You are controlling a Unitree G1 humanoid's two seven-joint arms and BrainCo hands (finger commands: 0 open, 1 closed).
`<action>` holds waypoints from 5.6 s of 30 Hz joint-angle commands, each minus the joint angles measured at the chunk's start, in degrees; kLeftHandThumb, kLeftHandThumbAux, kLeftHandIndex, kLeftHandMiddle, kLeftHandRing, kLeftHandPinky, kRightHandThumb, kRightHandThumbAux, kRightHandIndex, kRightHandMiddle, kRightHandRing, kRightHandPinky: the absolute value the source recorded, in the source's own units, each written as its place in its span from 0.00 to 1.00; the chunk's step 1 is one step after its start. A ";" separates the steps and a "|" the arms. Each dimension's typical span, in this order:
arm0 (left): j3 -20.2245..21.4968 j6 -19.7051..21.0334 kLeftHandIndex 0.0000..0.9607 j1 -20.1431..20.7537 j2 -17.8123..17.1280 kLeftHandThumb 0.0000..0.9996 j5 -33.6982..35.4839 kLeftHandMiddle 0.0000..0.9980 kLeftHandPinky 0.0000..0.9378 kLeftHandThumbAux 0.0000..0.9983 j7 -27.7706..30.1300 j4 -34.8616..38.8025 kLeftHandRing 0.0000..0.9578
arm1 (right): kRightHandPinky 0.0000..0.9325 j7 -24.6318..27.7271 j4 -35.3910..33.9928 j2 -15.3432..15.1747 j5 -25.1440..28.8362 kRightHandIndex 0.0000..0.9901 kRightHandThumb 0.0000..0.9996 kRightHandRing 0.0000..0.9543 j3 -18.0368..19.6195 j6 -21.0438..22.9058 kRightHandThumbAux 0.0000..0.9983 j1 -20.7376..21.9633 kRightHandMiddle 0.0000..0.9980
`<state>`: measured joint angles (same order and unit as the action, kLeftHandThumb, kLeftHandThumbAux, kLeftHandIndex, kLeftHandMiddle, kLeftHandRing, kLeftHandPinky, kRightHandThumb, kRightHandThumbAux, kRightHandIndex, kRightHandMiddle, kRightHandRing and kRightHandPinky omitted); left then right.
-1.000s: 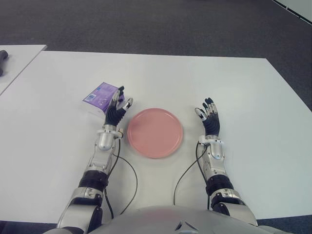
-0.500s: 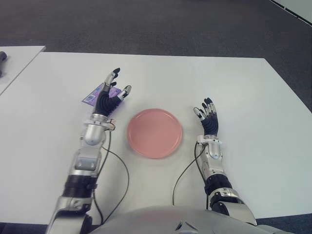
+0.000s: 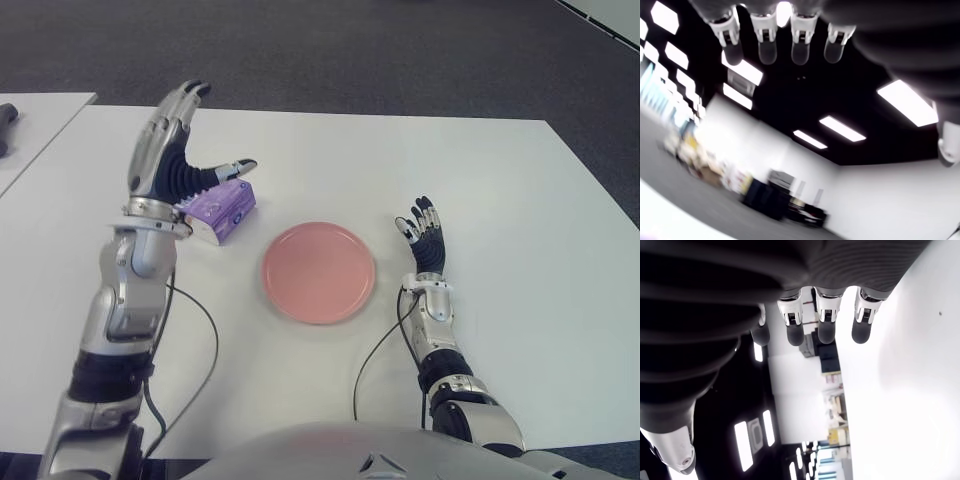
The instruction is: Put the tissue paper into the plate.
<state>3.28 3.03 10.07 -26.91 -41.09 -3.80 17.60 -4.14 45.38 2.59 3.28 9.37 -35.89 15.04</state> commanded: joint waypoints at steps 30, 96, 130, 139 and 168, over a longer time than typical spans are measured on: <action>-20.26 13.96 0.00 25.18 -11.30 0.02 -27.36 0.00 0.00 0.38 10.79 -47.35 0.00 | 0.00 1.87 8.53 0.68 0.64 0.00 0.15 0.00 0.32 -0.23 0.65 -3.21 0.00; -28.87 20.13 0.00 22.45 -7.35 0.00 -16.93 0.00 0.00 0.24 21.98 -38.69 0.00 | 0.00 2.74 12.94 2.04 1.09 0.02 0.10 0.00 1.26 -2.66 0.64 -1.80 0.00; -25.06 21.10 0.00 17.86 -7.84 0.00 -17.38 0.00 0.00 0.26 16.67 -31.26 0.00 | 0.00 6.79 12.53 1.24 3.35 0.02 0.13 0.00 3.32 -3.16 0.65 -0.95 0.00; -25.56 21.52 0.00 17.43 -6.34 0.00 -17.40 0.00 0.00 0.26 17.16 -32.33 0.00 | 0.00 6.55 14.09 0.98 2.49 0.01 0.14 0.00 3.49 -3.45 0.64 -0.64 0.00; -29.57 24.06 0.00 17.13 -1.36 0.00 -18.13 0.00 0.00 0.24 19.22 -36.42 0.00 | 0.00 2.51 6.08 2.53 0.69 0.02 0.12 0.00 0.97 -1.29 0.67 -4.23 0.00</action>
<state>-25.48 26.11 28.14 -28.97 -59.05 13.59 -19.07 -1.26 46.93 3.95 3.41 10.05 -37.32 15.91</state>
